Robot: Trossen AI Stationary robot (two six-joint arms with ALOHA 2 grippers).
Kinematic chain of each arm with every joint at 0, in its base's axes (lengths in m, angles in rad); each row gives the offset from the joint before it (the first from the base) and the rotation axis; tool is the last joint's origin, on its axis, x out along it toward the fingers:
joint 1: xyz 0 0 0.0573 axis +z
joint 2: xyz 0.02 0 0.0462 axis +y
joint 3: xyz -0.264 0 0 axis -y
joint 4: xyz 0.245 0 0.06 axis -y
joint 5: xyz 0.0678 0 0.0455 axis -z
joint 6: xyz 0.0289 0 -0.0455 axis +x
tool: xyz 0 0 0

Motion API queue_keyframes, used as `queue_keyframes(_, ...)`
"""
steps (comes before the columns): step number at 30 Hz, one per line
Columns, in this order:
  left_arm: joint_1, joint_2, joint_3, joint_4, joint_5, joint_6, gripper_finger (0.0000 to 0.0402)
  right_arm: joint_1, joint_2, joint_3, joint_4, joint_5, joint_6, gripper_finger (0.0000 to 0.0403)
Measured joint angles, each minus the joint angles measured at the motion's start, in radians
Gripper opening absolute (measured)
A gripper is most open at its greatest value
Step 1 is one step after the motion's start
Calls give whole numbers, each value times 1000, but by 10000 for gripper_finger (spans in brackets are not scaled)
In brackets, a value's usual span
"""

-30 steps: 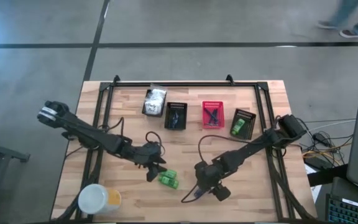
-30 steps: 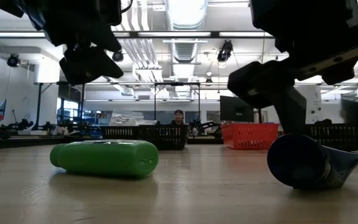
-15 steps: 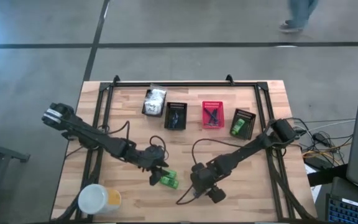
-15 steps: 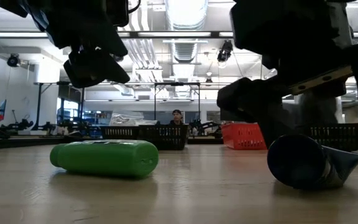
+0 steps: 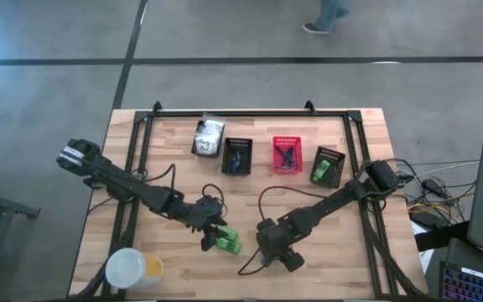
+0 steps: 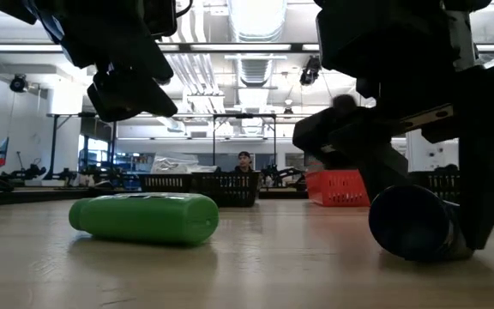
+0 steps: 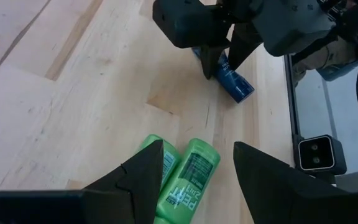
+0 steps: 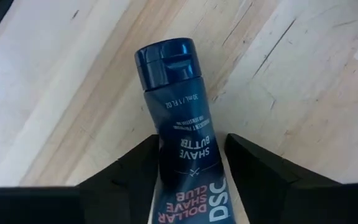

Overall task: Pick & Place Travel size toiletries
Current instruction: Put the blue shave cream into the middle black bin

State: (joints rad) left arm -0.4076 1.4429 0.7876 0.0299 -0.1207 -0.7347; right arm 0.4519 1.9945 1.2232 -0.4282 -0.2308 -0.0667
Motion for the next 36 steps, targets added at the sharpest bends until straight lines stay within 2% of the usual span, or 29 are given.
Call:
queue_keyframes(12,-1,-1,0,2,-4,-5,200,-4,-52,-8,-24,-2,111,70)
queue_keyframes(19,-1,-1,1,81,-25,42,195,-51,-156,-17,-12,25,164,35)
queue_keyframes(23,-1,-1,40,87,-80,159,189,-90,-187,-19,-11,29,214,39)
queue_keyframes(27,-14,-1,106,72,-157,394,182,-121,-210,-19,-6,32,251,48)
queue_keyframes(31,-39,-2,183,-21,-260,614,173,-148,-265,-21,-9,29,283,44)
queue_keyframes(36,-48,-2,246,-129,-330,691,165,-181,-353,-23,-6,42,306,36)
